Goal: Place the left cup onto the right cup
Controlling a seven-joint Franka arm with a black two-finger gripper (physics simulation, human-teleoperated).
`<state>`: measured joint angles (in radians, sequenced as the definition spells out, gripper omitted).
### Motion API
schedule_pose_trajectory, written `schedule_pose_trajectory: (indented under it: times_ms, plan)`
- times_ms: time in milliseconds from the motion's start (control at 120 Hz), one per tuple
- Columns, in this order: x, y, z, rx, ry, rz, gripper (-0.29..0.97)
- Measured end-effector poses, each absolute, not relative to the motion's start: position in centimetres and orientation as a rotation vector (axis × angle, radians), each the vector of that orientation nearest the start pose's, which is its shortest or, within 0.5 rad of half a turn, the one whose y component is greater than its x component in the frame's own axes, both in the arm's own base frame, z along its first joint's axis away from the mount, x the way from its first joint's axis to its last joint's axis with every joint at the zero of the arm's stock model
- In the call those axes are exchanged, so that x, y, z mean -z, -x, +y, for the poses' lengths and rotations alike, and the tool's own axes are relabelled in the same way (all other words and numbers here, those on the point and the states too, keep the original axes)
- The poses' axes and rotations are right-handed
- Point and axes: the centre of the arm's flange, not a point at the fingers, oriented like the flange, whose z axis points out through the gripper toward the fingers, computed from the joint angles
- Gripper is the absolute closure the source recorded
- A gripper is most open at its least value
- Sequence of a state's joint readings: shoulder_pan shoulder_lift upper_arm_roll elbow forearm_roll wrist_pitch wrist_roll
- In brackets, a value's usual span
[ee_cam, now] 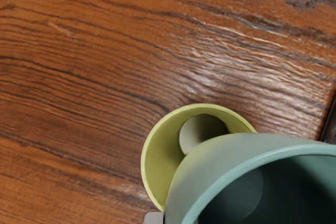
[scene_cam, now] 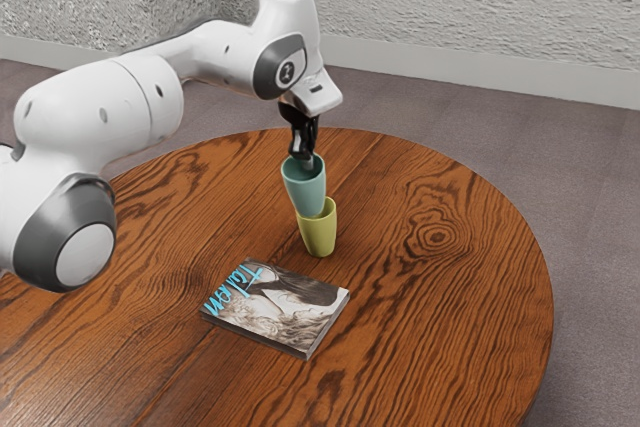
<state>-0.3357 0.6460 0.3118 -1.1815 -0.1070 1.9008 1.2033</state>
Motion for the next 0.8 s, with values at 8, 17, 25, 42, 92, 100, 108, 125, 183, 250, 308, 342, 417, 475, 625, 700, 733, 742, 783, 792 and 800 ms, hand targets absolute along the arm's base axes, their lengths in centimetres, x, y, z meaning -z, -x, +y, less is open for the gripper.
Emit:
schedule_pose_trajectory:
  times_ms: [8,17,25,42,92,100,108,125,183,250,308,342,417,475,625,700,733,742,783,792,800]
  plan:
    - [-43.2,-73.7,-8.9,0.06,2.433,1.787,0.79]
    - [-43.1,-73.7,-9.0,0.059,2.432,1.788,0.79]
    - [-43.1,-73.7,-9.1,0.059,2.432,1.789,0.79]
    - [-43.0,-73.7,-9.2,0.058,2.431,1.79,0.79]
    - [-42.5,-73.8,-9.2,0.05,2.434,1.79,0.79]
    - [-42.4,-73.8,-9.2,0.048,2.435,1.79,0.79]
    - [-42.2,-73.8,-9.2,0.046,2.436,1.789,0.79]
    - [-42.1,-73.8,-9.1,0.043,2.438,1.789,0.78]
    - [-41.3,-74.0,-8.9,0.033,2.449,1.784,0.78]
    - [-40.4,-74.1,-8.6,0.022,2.462,1.78,0.78]
    - [-40.0,-74.1,-8.4,0.017,2.47,1.777,0.79]
    - [-40.0,-74.1,-8.4,0.017,2.471,1.776,0.79]
    - [-39.7,-74.2,-8.4,0.014,2.475,1.775,0.79]
    - [-39.4,-74.1,-8.4,0.007,2.479,1.776,0.73]
    - [-39.2,-74.1,-8.2,0.001,2.482,1.777,0.4]
    - [-39.3,-74.1,-8.2,0.0,2.484,1.777,0.28]
    - [-39.3,-74.1,-8.1,0.0,2.484,1.778,0.24]
    - [-39.4,-74.1,-8.1,0.0,2.484,1.778,0.23]
    - [-39.4,-74.1,-8.1,-0.001,2.484,1.778,0.19]
    - [-39.4,-74.1,-8.1,-0.001,2.484,1.778,0.18]
    - [-39.4,-74.1,-8.1,-0.001,2.484,1.778,0.17]
